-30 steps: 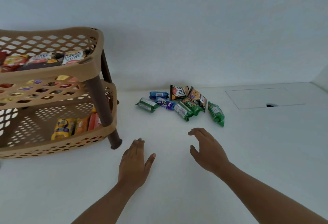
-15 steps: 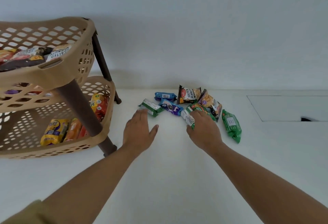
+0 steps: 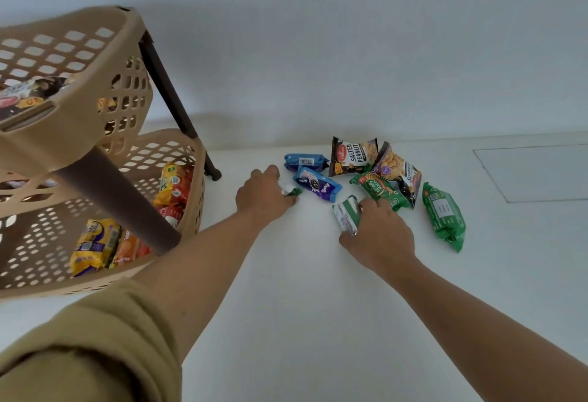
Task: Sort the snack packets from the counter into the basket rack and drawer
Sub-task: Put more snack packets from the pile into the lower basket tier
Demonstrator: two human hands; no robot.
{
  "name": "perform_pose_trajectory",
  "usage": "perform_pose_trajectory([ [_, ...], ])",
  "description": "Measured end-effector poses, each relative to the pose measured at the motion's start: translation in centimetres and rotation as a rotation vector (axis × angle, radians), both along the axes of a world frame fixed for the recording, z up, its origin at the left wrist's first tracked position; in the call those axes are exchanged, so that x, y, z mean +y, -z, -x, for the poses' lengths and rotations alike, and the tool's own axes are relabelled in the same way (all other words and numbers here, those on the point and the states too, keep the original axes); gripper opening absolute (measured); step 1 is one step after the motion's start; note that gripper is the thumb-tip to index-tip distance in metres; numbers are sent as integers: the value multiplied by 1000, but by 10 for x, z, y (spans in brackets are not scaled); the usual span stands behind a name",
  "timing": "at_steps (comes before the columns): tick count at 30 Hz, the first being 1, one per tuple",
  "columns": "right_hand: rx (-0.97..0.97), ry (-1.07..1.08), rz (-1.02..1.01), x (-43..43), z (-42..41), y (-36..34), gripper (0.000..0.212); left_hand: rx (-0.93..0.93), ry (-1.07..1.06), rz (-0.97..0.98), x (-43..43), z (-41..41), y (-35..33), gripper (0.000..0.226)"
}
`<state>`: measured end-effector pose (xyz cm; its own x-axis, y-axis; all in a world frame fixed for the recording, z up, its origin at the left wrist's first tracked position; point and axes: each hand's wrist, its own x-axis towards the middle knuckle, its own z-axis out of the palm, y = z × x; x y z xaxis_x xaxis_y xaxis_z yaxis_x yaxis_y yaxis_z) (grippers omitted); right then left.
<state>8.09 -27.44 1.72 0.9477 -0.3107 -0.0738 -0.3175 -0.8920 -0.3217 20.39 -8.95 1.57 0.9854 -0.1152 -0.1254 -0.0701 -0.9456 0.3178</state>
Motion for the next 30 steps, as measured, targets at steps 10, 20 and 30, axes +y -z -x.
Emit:
perform_pose_trajectory([
  [10,99,122,-336,21,58,-9,47,26,16,320,26,102,-35,72],
  [20,39,165,-809,88,125,-32,17,154,-200,1032,118,233,-50,50],
  [30,-9,49,-849,233,139,-53,18,211,18,1120,245,269,-70,74],
])
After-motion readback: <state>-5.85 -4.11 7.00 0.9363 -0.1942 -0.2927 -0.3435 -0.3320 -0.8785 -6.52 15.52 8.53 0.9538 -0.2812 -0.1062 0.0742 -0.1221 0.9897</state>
